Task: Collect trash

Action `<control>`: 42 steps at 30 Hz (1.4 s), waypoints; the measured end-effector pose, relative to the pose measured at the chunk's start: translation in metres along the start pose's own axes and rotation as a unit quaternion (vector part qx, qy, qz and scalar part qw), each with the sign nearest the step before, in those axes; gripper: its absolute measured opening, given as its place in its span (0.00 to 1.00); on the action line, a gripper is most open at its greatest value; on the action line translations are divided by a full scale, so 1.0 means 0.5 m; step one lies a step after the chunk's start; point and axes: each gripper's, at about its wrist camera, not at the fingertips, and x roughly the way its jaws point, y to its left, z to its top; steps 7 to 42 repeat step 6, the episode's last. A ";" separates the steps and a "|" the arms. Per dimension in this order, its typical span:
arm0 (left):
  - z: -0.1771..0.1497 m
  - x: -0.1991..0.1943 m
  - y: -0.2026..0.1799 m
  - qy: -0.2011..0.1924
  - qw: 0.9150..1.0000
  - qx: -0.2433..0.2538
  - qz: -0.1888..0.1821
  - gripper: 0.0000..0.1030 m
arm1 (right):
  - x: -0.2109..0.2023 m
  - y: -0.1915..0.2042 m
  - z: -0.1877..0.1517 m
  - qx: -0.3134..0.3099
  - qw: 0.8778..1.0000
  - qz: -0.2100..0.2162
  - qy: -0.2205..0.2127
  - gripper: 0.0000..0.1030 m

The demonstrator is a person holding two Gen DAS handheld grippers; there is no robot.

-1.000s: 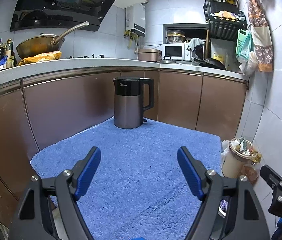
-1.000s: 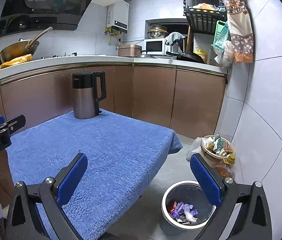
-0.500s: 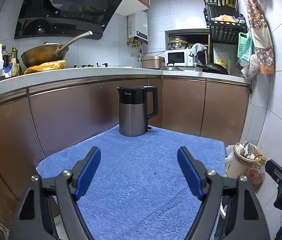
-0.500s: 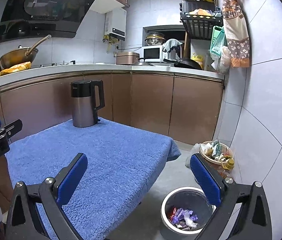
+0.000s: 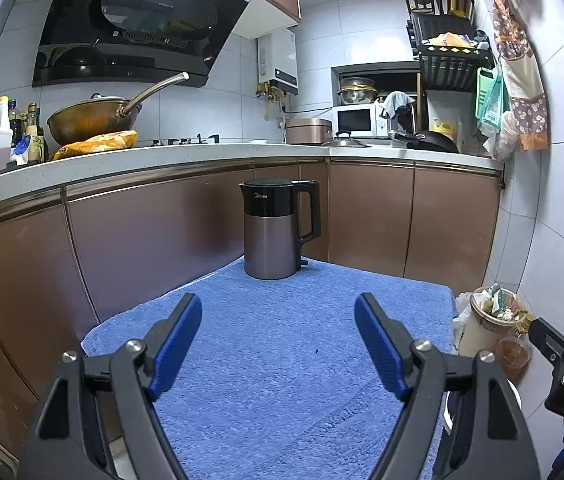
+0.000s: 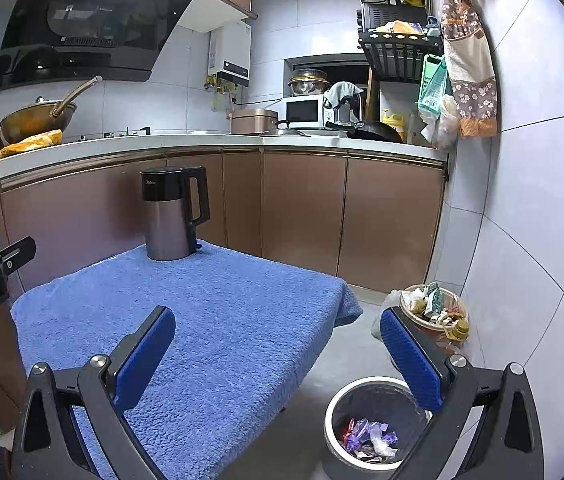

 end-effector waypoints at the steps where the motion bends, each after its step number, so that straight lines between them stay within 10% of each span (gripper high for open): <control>1: -0.001 -0.002 0.001 0.001 1.000 0.000 -0.002 0.75 | 0.001 0.000 -0.001 0.000 1.000 0.000 0.000 1.00; 42: 0.000 -0.002 0.006 0.006 1.000 -0.002 -0.005 0.75 | 0.001 -0.001 -0.001 0.000 1.000 -0.001 0.000 1.00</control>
